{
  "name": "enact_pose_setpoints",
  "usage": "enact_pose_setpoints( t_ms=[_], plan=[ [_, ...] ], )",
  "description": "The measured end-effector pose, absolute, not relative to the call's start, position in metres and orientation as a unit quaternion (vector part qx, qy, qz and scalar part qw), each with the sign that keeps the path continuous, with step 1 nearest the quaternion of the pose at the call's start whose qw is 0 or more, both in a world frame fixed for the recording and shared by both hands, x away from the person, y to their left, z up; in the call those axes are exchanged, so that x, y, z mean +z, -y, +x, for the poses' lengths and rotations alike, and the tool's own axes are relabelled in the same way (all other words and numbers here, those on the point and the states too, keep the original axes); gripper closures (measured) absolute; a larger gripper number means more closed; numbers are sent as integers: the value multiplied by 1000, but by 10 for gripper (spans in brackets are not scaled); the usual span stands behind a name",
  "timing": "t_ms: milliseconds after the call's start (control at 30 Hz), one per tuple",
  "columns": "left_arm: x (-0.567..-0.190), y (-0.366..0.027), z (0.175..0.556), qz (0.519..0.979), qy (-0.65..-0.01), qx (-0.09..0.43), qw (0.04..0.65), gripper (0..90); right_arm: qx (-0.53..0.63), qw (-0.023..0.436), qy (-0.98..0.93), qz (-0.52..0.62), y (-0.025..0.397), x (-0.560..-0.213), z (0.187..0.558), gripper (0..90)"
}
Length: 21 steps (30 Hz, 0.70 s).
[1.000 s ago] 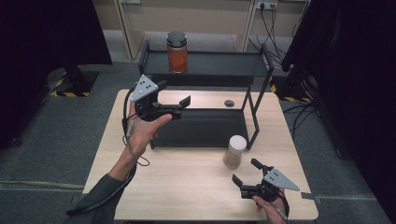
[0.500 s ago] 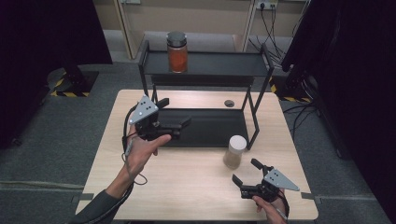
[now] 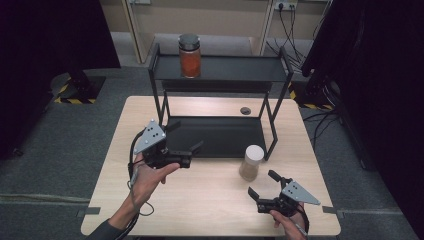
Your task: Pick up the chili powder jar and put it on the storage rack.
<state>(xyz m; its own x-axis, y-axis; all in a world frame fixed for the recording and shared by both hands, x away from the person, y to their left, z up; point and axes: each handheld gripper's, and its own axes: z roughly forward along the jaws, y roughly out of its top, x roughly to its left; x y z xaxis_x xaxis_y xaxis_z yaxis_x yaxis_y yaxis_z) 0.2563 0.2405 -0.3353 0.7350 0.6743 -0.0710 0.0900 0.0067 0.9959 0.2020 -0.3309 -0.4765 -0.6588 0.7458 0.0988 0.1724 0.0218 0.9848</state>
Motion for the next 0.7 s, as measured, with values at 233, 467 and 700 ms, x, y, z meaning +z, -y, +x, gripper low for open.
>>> enact_pose_setpoints(
  t_ms=[233,467,700],
  plan=[
    [-348,-240,248,670,-281,219,651,21,612,236,-675,340,331,-476,201,6],
    [-362,-242,243,673,-283,212,650,21,612,237,-674,339,331,-476,201,6],
    [-370,-241,239,676,-281,213,647,21,613,237,-673,338,330,-476,201,6]
  ],
)
